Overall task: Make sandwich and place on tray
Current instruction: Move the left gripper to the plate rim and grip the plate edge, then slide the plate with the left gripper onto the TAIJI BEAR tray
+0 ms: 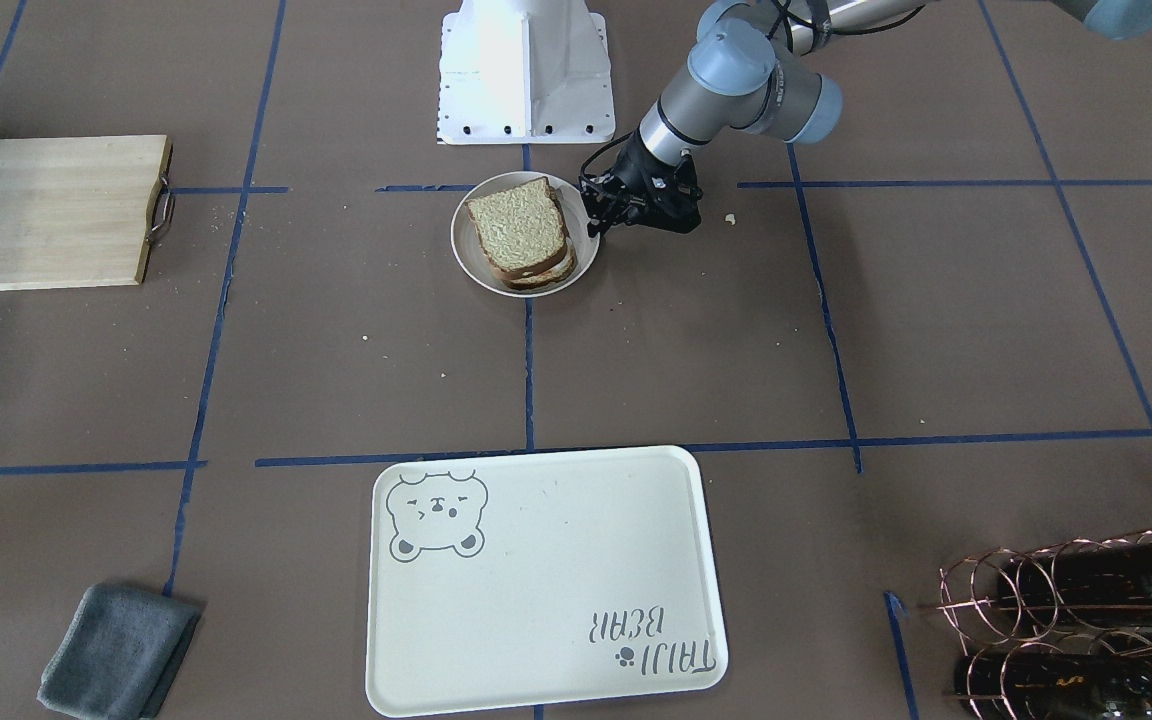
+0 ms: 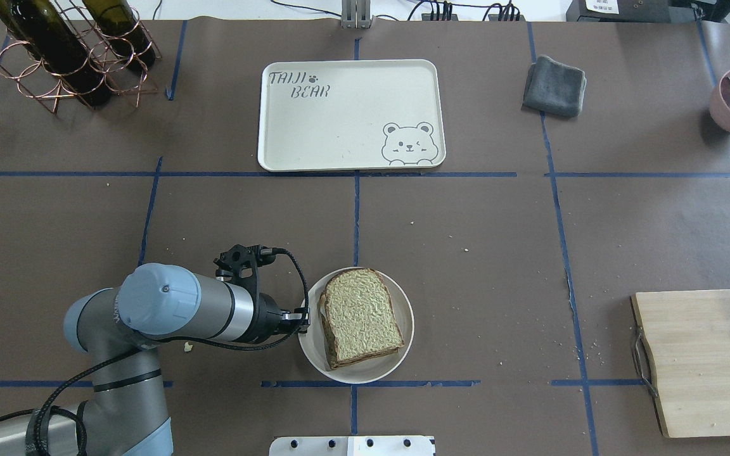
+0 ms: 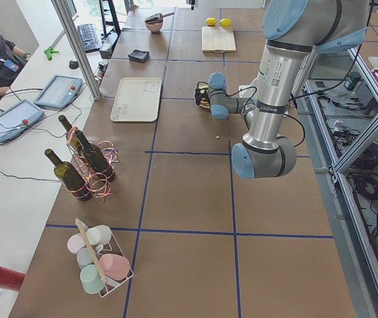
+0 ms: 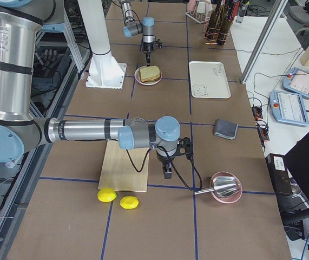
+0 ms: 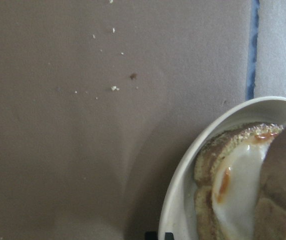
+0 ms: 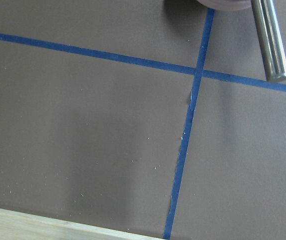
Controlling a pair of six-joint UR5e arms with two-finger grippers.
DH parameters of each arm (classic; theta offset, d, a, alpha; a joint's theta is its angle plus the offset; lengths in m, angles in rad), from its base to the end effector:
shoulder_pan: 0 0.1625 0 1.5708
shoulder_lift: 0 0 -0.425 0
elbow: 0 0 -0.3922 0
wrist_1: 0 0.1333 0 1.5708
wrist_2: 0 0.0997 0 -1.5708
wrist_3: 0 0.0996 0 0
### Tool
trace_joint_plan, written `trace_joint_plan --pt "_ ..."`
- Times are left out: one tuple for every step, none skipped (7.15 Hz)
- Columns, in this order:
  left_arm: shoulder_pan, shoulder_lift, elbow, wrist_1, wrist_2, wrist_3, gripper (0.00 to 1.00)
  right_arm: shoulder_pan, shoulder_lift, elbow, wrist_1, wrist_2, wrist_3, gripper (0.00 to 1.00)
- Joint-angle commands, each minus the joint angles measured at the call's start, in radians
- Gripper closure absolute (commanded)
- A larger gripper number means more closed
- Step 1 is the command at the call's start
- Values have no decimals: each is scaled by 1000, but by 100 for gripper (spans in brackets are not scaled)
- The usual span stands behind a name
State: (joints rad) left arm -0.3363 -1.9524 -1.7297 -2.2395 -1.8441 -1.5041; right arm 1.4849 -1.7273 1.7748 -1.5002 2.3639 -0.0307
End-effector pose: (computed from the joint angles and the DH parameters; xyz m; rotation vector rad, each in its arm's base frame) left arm 0.5497 -0.3049 0.2958 0.0062 1.2235 -0.0699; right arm 0.0250 -0.4365 0.6213 0.0900 -0.7957 -0.1571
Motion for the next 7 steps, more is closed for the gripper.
trace_joint_plan --pt "-9 -2 -36 3 -3 -1 100 0 0 -2 0 -3 0 0" --pt "-32 -3 -40 3 -4 -1 100 0 0 -3 0 -6 0 0" --pt "-77 -16 -39 4 -16 4 100 0 -2 -3 0 -8 0 0" --pt "-140 -29 -31 6 -59 7 100 0 -5 -3 0 -8 0 0" --pt "-217 -58 -12 4 -113 10 100 0 -9 -3 0 -8 -2 0" --pt "-284 -109 48 4 -169 62 100 0 -11 -2 2 -9 -3 0" --pt "-338 -172 143 6 -179 114 100 2 -14 -2 2 -11 -5 0"
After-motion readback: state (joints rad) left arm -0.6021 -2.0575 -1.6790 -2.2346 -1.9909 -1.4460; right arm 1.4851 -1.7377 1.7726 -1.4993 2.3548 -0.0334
